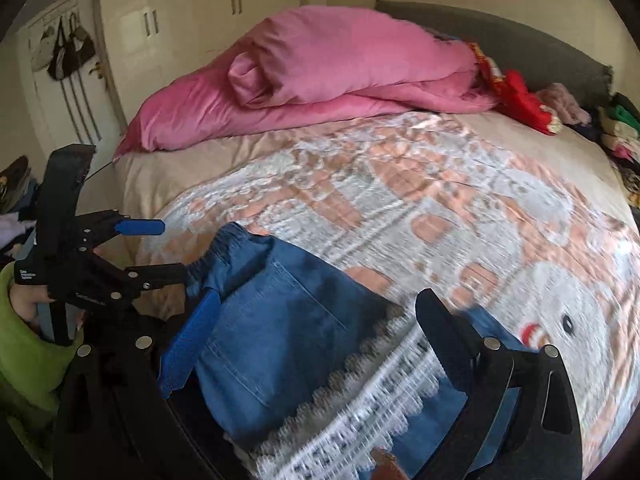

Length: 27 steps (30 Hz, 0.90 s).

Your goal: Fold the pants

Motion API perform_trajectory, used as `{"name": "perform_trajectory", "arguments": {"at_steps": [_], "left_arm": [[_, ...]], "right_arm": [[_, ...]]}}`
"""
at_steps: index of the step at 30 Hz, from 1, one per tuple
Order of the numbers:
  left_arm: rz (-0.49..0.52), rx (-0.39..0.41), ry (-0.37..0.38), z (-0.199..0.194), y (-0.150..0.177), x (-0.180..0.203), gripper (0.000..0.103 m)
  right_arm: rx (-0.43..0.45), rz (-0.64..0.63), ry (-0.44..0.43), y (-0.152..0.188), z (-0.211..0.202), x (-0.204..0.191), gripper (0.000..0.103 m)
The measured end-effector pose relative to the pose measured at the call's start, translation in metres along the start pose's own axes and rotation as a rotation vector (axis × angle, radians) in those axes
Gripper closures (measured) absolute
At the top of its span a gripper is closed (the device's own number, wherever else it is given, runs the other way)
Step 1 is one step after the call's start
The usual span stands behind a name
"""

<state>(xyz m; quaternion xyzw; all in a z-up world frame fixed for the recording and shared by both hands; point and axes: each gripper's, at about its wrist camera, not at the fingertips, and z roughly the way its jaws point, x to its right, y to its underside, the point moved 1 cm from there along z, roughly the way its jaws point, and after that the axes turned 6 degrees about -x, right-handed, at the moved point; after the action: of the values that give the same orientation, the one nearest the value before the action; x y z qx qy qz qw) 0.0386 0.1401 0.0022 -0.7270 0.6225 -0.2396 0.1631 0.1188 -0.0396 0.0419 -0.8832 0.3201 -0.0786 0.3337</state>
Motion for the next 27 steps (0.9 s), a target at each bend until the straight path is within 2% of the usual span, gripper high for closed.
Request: {"name": "perform_trajectory", "arguments": {"at_steps": [6, 13, 19, 27], "left_arm": [[-0.050, -0.060, 0.072, 0.021, 0.008, -0.015, 0.010], [0.020, -0.122, 0.169, 0.037, 0.016, 0.004, 0.012], [0.001, -0.135, 0.204, 0.039, 0.017, 0.000, 0.012], [0.000, -0.145, 0.204, 0.041, 0.017, -0.001, 0.012]], "right_arm": [[-0.056, -0.045, -0.070, -0.024, 0.035, -0.011, 0.005], [-0.139, -0.071, -0.152, -0.043, 0.076, -0.020, 0.005], [-0.221, -0.128, -0.207, -0.048, 0.111, -0.033, 0.005], [-0.319, -0.150, -0.272, -0.046, 0.150, -0.046, 0.005]]}}
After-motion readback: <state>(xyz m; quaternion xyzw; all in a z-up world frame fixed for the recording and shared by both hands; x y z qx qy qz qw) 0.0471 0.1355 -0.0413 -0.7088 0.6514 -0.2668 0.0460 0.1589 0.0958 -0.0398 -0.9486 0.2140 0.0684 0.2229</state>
